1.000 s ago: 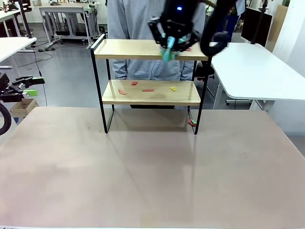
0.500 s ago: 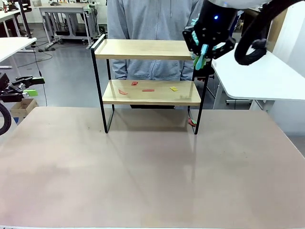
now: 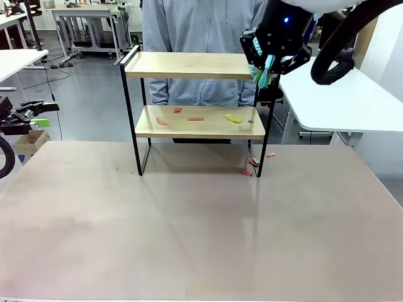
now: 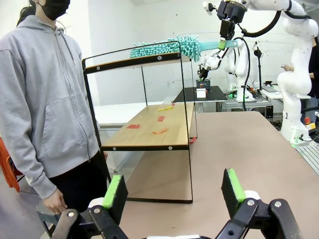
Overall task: Clean the shelf.
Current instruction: Clean the specific section of the Shelf indicated by the human with the Duster.
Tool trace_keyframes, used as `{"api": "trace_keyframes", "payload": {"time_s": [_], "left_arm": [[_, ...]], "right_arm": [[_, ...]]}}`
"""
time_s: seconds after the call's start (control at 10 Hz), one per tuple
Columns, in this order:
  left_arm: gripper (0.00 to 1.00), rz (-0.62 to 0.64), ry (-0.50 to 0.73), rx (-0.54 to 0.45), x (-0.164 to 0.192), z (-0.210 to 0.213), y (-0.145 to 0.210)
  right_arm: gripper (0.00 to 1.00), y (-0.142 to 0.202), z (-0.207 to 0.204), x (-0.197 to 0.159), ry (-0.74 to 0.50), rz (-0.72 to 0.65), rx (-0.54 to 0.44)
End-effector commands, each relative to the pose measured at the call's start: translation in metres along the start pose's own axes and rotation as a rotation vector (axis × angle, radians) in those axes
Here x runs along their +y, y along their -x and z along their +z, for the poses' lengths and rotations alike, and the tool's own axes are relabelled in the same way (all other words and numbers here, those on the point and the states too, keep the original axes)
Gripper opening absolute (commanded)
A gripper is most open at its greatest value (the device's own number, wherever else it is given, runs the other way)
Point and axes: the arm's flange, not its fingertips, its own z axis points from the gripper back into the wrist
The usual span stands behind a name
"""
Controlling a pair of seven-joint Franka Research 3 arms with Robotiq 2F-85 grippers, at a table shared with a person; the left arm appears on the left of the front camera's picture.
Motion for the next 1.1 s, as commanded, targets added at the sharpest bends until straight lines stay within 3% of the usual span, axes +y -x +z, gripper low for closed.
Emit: {"api": "trace_keyframes", "payload": {"time_s": [0.0,0.3,0.7,1.0], "left_arm": [[1.0,-0.014,-0.001,0.004,-0.002,0.0,-0.002],[1.0,-0.014,-0.001,0.004,-0.002,0.0,-0.002],[1.0,-0.014,-0.001,0.004,-0.002,0.0,-0.002],[1.0,-0.014,-0.001,0.004,-0.002,0.0,-0.002]], "right_arm": [[0.13,-0.001,0.022,-0.005,-0.082,0.029,-0.035],[0.13,-0.008,0.054,-0.024,-0.284,0.175,-0.028],[0.13,-0.008,0.068,-0.041,-0.616,0.556,0.161],[0.13,0.009,0.065,-0.048,-0.698,0.869,0.303]]}}
